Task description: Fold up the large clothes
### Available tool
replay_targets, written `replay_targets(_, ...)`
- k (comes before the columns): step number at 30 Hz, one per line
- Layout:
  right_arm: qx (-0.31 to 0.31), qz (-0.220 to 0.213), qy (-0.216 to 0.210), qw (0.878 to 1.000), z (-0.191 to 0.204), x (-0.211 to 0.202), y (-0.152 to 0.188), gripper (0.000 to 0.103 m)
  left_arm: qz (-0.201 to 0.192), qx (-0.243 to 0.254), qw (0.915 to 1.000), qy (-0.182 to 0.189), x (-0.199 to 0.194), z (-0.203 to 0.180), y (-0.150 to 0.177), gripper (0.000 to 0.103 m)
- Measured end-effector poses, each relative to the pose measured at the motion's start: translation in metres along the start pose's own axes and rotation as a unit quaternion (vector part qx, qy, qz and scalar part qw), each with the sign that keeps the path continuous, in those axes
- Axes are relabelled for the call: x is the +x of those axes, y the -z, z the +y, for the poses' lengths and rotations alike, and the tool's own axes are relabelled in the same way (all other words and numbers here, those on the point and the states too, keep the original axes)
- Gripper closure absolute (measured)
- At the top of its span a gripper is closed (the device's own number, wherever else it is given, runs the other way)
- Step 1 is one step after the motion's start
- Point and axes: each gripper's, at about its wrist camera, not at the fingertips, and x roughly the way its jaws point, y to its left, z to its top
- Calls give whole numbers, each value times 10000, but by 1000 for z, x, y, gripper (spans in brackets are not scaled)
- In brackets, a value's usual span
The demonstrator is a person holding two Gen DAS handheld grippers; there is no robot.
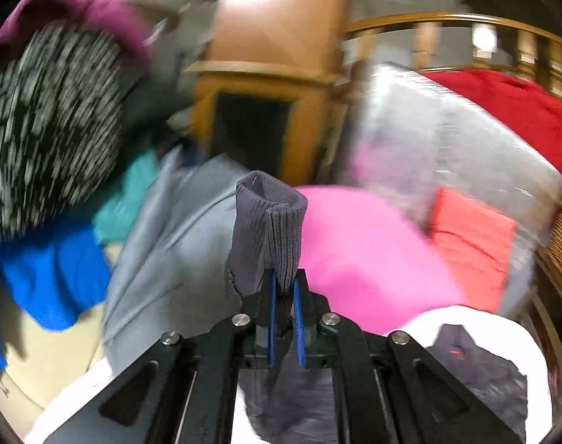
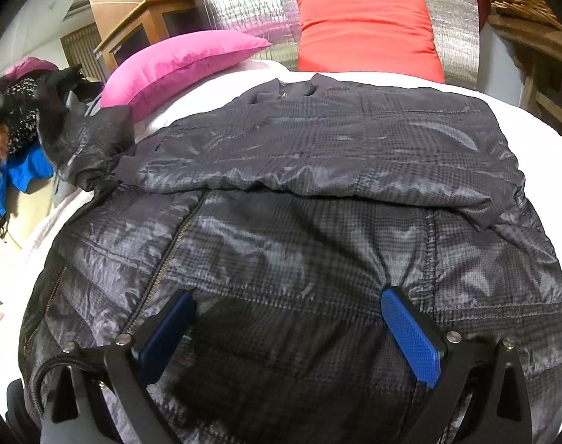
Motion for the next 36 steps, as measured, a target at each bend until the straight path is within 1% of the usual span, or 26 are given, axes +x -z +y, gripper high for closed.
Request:
replay_targets(3, 108, -45, -143, 9998, -6, -3, 0, 0, -192, 248, 9985, 455, -31, -64, 2, 94)
replay_targets(6, 258, -107, -332, 9991, -13, -6, 0, 0, -126, 507, 9948, 870, -47, -128, 22, 94)
replay_targets(9, 380, -168, -497, 9979, -19, -9, 1, 0, 104, 730, 9898, 1222, -45, -188, 48, 94)
replay_targets(12, 520, -256, -692, 9959, -25, -14, 3, 0, 402, 830, 9855, 1423, -32, -240, 76, 94)
replay_targets(14, 610, -313, -819, 9943, -28, -17, 5, 0, 617, 913, 9822, 1523, -22, -277, 100, 94)
replay_targets(18, 740, -401, -1022, 9912, -34, -20, 5, 0, 1027, 1048, 9757, 1625, 7, -326, 138, 94)
replay_targets(22, 829, -473, -1162, 9886, -37, -22, 6, 0, 1340, 1146, 9704, 1648, 20, -362, 170, 94)
replay_targets(25, 835, -471, -1174, 9884, -38, -22, 4, 0, 1681, 1151, 9642, 1696, 34, -374, 192, 94)
replay_targets(26, 842, -478, -1185, 9882, -38, -22, 4, 0, 1882, 1170, 9592, 1757, 42, -378, 199, 94)
replay_targets(28, 856, -491, -1204, 9878, -38, -23, 5, 0, 2093, 1272, 9538, 1740, 50, -385, 210, 93)
replay_targets(29, 860, -494, -1209, 9877, -39, -23, 5, 0, 2212, 1284, 9499, 1797, 52, -388, 214, 93)
replay_targets(30, 861, -496, -1211, 9877, -39, -23, 5, 0, 2374, 1262, 9449, 1866, 57, -393, 217, 88)
replay_targets(31, 862, -499, -1213, 9876, -40, -24, 5, 0, 2610, 1203, 9381, 1932, 60, -393, 220, 72)
replay_targets(32, 865, -501, -1217, 9875, -40, -24, 6, 0, 2824, 1085, 9317, 2010, 62, -391, 220, 61)
replay_targets(33, 866, -500, -1218, 9875, -40, -24, 5, 0, 2845, 1006, 9303, 2086, 59, -387, 219, 46)
replay_targets(34, 865, -500, -1217, 9875, -40, -25, 5, 0, 2777, 963, 9313, 2153, 52, -382, 215, 40)
replay_targets(36, 868, -502, -1220, 9875, -40, -25, 6, 0, 2741, 924, 9299, 2271, 43, -371, 206, 35)
